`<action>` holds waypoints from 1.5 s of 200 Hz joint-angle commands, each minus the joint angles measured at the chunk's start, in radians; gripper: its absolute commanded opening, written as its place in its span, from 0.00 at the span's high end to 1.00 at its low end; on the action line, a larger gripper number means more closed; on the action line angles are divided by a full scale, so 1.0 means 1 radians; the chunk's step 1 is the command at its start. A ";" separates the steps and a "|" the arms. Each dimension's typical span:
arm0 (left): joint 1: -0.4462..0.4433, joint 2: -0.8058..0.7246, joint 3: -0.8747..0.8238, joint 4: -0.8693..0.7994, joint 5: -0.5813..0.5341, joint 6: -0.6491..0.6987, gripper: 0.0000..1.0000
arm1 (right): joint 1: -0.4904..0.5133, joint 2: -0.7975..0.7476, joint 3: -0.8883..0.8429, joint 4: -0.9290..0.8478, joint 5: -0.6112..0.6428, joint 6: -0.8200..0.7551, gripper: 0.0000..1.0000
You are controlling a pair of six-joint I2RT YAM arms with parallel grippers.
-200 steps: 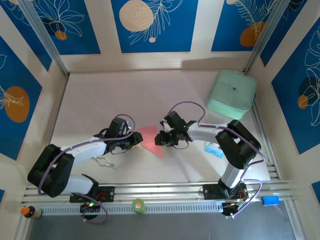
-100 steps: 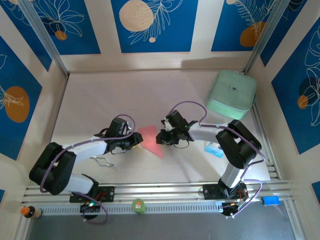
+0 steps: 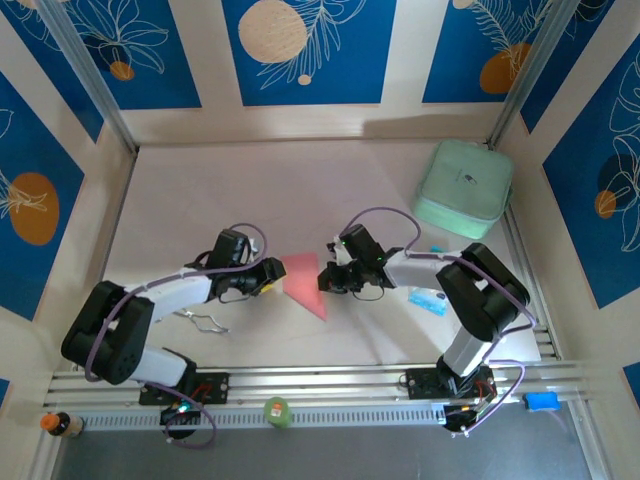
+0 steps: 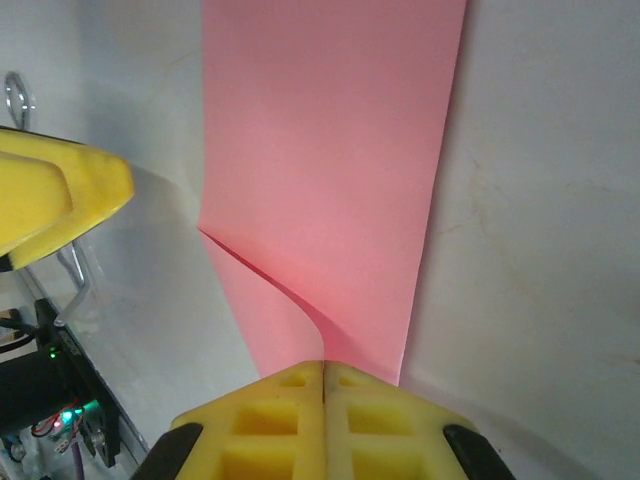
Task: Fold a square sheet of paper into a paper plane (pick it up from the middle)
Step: Fourth fold the wing at the center of the table.
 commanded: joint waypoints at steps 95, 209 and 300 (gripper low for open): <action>0.014 0.105 0.067 0.049 0.110 0.014 0.44 | -0.039 -0.088 -0.104 0.148 -0.071 0.042 0.98; 0.013 0.187 0.089 0.111 0.160 -0.005 0.48 | -0.060 -0.117 -0.160 0.246 -0.124 0.066 0.99; 0.012 0.242 0.119 0.136 0.181 -0.018 0.54 | -0.067 -0.139 -0.180 0.283 -0.150 0.070 1.00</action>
